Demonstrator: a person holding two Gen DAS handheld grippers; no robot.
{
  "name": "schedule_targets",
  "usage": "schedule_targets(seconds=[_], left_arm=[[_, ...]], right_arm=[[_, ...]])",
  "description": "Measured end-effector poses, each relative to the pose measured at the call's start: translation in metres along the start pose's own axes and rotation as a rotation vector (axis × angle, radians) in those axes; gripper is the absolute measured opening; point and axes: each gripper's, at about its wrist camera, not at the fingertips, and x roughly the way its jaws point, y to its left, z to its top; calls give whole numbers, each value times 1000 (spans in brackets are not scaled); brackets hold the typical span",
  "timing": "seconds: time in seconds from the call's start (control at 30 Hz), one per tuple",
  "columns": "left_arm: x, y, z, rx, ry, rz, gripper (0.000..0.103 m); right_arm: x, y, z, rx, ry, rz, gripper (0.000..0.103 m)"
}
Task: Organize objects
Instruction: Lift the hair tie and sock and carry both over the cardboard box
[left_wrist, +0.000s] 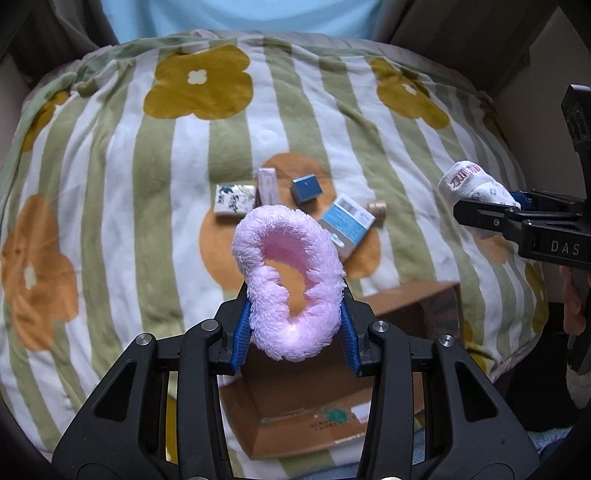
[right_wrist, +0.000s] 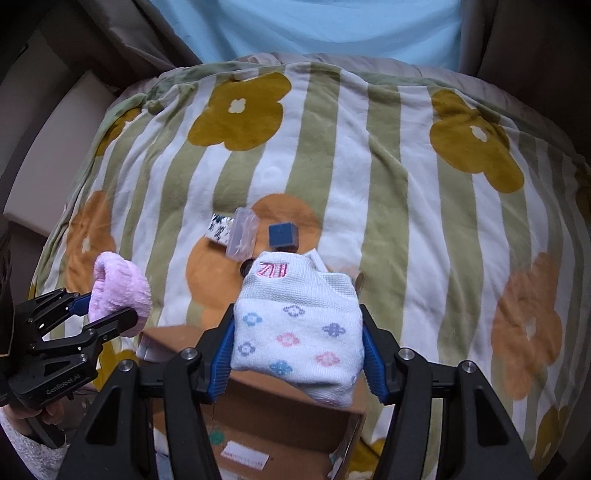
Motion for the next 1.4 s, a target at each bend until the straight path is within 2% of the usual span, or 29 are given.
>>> schedule_targets(seconds=[0.33, 0.73, 0.93, 1.4], left_arm=[[-20, -18, -58, 8, 2, 1, 37], [-15, -28, -113, -18, 53, -8, 37], [-9, -33, -119, -16, 67, -13, 37], [3, -33, -111, 4, 73, -10, 37]], right_arm=[[-26, 19, -61, -2, -5, -8, 55], [-24, 25, -127, 40, 44, -3, 55], [-21, 25, -140, 48, 48, -9, 55], [-16, 26, -143, 67, 53, -4, 55]])
